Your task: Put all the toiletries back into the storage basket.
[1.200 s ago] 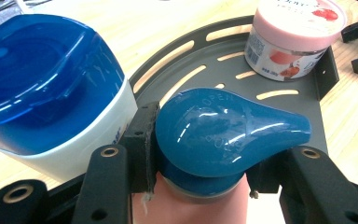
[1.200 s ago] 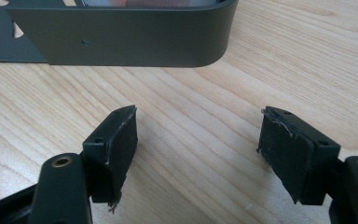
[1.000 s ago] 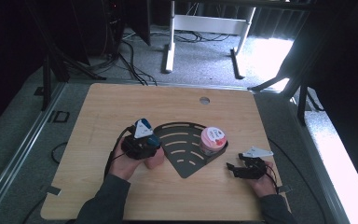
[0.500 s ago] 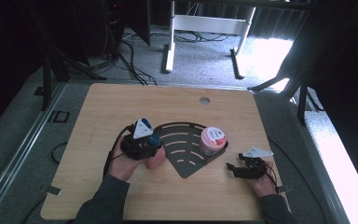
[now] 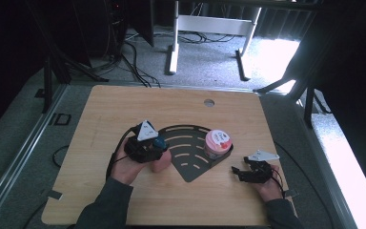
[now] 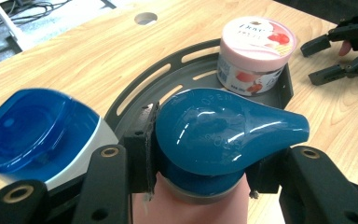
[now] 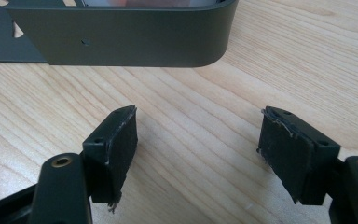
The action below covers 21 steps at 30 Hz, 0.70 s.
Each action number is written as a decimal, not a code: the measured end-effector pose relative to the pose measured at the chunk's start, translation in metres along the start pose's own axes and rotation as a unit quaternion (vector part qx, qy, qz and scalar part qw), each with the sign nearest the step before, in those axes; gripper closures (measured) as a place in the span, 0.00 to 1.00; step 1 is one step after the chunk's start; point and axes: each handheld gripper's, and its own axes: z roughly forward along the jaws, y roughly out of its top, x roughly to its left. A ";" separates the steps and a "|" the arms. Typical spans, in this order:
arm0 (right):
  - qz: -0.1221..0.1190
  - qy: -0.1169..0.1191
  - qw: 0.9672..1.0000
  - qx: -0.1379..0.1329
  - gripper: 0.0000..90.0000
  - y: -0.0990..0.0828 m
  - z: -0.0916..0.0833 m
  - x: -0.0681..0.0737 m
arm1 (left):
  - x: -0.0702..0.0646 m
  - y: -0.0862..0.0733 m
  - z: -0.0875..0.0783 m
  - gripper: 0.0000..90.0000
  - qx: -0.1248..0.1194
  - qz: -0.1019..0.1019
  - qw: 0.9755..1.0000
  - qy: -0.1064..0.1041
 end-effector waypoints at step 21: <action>-0.001 0.000 1.000 0.000 0.31 0.000 0.000 0.000 | -0.006 0.018 0.003 0.59 -0.009 0.010 1.000 -0.014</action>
